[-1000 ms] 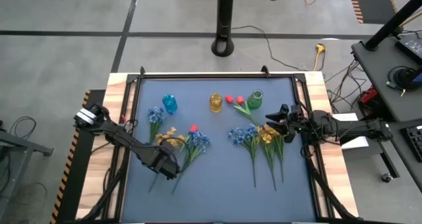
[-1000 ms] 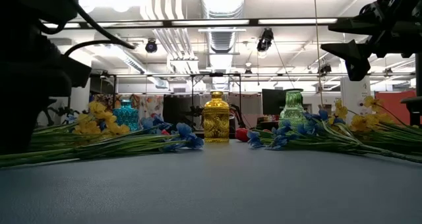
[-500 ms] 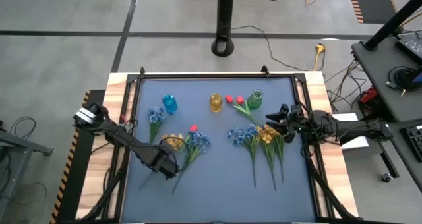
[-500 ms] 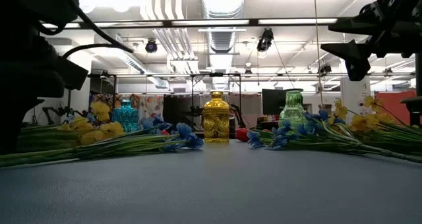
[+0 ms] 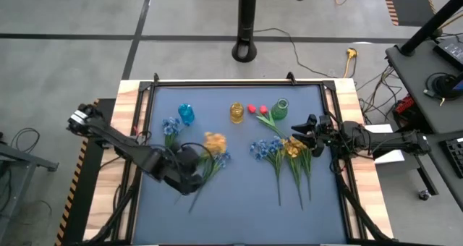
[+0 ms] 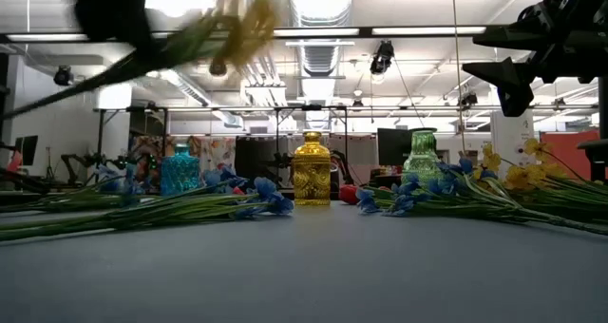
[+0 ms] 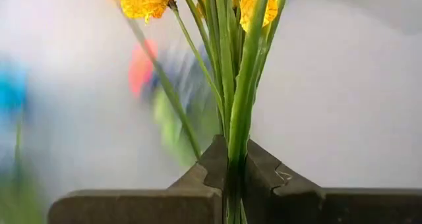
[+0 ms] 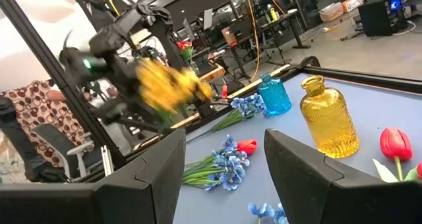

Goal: Sort flowers into vase by color
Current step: Put the left yellow flowers into the yellow vase

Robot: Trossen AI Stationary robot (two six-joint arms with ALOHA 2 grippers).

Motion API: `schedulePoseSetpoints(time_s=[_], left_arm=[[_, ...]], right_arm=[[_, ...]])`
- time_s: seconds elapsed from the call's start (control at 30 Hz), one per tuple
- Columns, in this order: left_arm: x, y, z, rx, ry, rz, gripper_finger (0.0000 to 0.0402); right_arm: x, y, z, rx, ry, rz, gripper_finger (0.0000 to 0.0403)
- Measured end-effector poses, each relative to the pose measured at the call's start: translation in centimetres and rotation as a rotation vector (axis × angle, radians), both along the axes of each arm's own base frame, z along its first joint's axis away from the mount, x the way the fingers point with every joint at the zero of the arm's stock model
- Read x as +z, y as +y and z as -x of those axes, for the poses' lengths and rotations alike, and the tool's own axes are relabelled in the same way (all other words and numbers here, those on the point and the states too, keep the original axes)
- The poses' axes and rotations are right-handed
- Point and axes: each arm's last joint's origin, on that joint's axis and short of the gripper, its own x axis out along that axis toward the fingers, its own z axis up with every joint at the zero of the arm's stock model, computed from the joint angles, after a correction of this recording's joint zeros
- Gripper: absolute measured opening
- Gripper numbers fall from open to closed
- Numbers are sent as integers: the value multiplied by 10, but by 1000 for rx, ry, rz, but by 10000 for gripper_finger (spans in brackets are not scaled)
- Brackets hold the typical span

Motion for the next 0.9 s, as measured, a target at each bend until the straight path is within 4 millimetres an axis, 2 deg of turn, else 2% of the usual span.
schedulePoseSetpoints(time_s=[0.1,0.2,0.3,0.37,0.6,0.7,0.9], left_arm=[[26,3,-15,-162,-205,-136,4],[41,13,-26,-283,-361,-284,4],[46,34,-34,-349,-461,-402,3],[48,55,-39,-332,-537,-455,3],[26,135,-55,-187,-838,-562,3],[13,165,-59,-131,-879,-574,3],[2,197,-70,-78,-871,-554,3]], right_arm=[[0,0,0,0,1,2,199],[0,0,0,0,1,2,199],[0,0,0,0,1,8,199],[0,0,0,0,1,8,199],[0,0,0,0,1,9,199],[0,0,0,0,1,9,199],[0,0,0,0,1,9,199]])
